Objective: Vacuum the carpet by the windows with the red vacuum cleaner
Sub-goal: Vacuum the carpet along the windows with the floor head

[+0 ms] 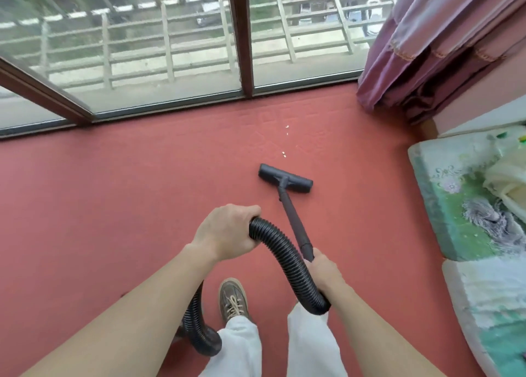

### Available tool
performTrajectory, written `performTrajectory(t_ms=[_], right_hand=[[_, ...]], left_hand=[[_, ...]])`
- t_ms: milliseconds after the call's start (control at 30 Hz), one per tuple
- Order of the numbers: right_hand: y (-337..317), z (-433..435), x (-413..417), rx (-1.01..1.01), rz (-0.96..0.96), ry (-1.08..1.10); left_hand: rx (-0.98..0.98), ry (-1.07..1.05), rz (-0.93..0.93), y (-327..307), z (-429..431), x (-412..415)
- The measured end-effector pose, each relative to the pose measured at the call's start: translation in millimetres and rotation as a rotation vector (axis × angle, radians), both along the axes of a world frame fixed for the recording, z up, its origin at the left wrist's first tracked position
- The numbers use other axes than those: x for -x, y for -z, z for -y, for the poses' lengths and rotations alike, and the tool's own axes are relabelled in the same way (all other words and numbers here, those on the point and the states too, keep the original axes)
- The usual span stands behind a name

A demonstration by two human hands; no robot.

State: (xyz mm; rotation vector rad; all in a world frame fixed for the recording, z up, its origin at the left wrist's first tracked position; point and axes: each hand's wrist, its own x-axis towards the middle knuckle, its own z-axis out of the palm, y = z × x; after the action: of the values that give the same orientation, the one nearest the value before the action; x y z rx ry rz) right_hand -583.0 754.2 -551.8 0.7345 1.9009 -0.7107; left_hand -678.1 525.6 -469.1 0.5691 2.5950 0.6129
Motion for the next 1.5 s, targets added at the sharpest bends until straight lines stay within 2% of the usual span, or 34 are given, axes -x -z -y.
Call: performTrajectory(t_ms=[100,233,333,433,567,667,867,967,1233,1400,1500], right_hand=[[-14.1,-16.4,7.6,0.026,0.017,-0.025],[-41.8,-51.4,16.1,0.115,0.088,-0.124],[-24.2,-67.9,54.3,0.061,0.037,-0.219],[4.2,-73.8,121.1,-0.001,-0.028,-0.230],[21.3,-80.1,192.7,-0.111,-0.057,-0.236],[17.9,-83.2,180.7,-0.113,-0.052,-0.275],[-6.4,-83.7,84.0,0.052,0.006,-0.268],[-9.9,-84.9,77.2,0.048,0.015,-0.281],[36.3,-67.3,201.9,-0.117,-0.110,-0.302],[52.3,-53.9,242.4,-0.230,-0.131,-0.338],[48.8,-40.3,236.0,-0.194,-0.119,-0.341]], left_hand=[[-0.026,-0.034,-0.020,-3.3,-9.9,17.0],[-0.081,0.088,-0.112,-18.0,-48.3,40.4],[-0.086,0.119,-0.158,-28.6,-65.7,70.2],[-0.062,0.033,-0.232,-29.1,-61.9,93.9],[-0.060,-0.121,-0.238,-24.1,-53.0,98.0],[-0.055,-0.131,-0.200,-16.1,-53.7,93.9],[-0.059,0.076,-0.081,-7.8,-64.8,76.9],[-0.055,0.105,-0.049,-4.1,-64.2,71.9],[-0.058,-0.220,-0.169,-9.8,-42.5,90.2],[-0.040,-0.231,-0.263,-14.3,-29.0,87.3],[-0.073,-0.261,-0.278,-13.0,-20.2,81.0]])
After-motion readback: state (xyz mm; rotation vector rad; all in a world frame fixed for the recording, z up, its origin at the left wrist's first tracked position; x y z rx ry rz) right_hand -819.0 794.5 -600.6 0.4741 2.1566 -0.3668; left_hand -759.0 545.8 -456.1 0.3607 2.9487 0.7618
